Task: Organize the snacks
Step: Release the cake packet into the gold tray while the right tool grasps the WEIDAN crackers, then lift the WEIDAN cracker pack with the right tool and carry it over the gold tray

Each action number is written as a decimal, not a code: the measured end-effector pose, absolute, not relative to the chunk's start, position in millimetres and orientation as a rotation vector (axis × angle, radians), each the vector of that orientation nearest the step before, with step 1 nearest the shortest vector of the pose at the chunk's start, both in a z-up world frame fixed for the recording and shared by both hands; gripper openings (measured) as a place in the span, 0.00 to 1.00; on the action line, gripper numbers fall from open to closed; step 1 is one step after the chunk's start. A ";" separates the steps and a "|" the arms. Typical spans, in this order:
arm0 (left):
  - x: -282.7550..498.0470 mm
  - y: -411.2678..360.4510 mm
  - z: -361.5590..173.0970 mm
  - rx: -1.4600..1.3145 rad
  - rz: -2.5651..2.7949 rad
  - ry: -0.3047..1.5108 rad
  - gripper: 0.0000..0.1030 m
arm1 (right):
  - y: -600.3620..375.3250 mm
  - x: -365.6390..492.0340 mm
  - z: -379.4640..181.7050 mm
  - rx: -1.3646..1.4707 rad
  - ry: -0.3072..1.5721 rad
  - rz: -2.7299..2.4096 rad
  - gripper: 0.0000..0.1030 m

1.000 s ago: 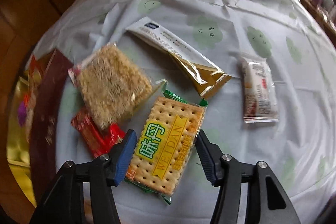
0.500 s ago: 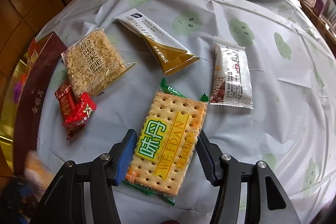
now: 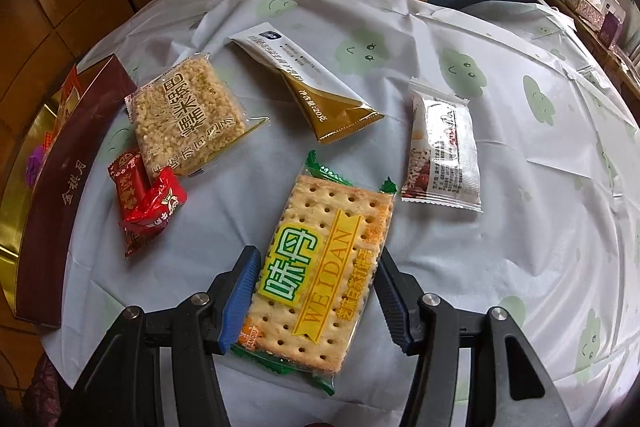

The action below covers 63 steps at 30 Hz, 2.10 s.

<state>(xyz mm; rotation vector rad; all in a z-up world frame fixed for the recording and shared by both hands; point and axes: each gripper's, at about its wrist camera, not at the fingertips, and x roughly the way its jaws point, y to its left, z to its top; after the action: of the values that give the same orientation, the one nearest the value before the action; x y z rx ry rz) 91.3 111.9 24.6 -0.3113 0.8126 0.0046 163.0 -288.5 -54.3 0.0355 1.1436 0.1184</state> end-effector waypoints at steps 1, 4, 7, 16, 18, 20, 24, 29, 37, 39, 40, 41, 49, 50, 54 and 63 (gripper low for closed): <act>93.2 120.0 20.9 -0.313 0.040 0.819 0.49 | -288.5 162.8 -54.6 0.036 1.144 0.119 0.56; 95.5 134.0 11.0 -0.306 0.110 0.828 0.49 | -288.5 163.8 -55.0 0.036 1.144 0.118 0.56; 92.4 137.5 4.6 -0.295 0.139 0.827 0.51 | -289.5 165.0 -53.3 0.035 1.144 0.118 0.56; 82.5 106.2 5.6 -0.216 0.110 0.811 0.51 | -285.6 167.5 -53.6 0.029 1.143 0.112 0.56; 80.6 99.3 7.9 -0.208 0.096 0.810 0.51 | -285.2 167.1 -53.7 0.027 1.139 0.111 0.56; 75.4 91.5 11.0 -0.186 0.087 0.801 0.51 | -284.7 166.6 -53.8 0.025 1.134 0.109 0.56; 68.3 81.0 15.9 -0.159 0.071 0.790 0.51 | -284.2 164.5 -54.3 0.023 1.123 0.106 0.56; 62.8 71.1 20.0 -0.141 0.051 0.787 0.51 | -283.8 162.5 -54.4 0.023 1.114 0.100 0.56; 55.1 62.3 22.3 -0.111 0.032 0.787 0.51 | -282.5 160.0 -53.6 0.027 1.093 0.072 0.55; 52.9 61.0 23.3 -0.106 0.030 0.783 0.52 | -282.7 160.1 -53.2 0.031 1.091 0.069 0.54; 51.9 60.4 23.9 -0.103 0.029 0.781 0.51 | -283.0 159.9 -53.2 0.033 1.088 0.068 0.54; 50.8 59.8 24.4 -0.100 0.028 0.779 0.52 | -283.0 159.7 -53.2 0.034 1.085 0.066 0.54; 46.6 58.3 24.9 -0.095 0.023 0.781 0.52 | -285.4 157.8 -51.6 0.063 1.071 0.043 0.50; 45.9 58.4 24.9 -0.095 0.021 0.781 0.53 | -285.6 157.7 -51.3 0.065 1.071 0.040 0.50; 45.4 59.7 24.6 -0.107 0.019 0.783 0.55 | -287.4 157.0 -49.4 0.078 1.067 0.017 0.50; 45.7 64.2 22.1 -0.115 0.031 0.785 0.55 | -292.3 146.4 -13.3 0.152 0.970 0.028 0.50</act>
<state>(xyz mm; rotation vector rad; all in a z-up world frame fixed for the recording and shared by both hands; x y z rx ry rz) 45.7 64.2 22.1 -0.1151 0.7850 0.0306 146.4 -292.3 -13.3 0.1519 0.9696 0.0282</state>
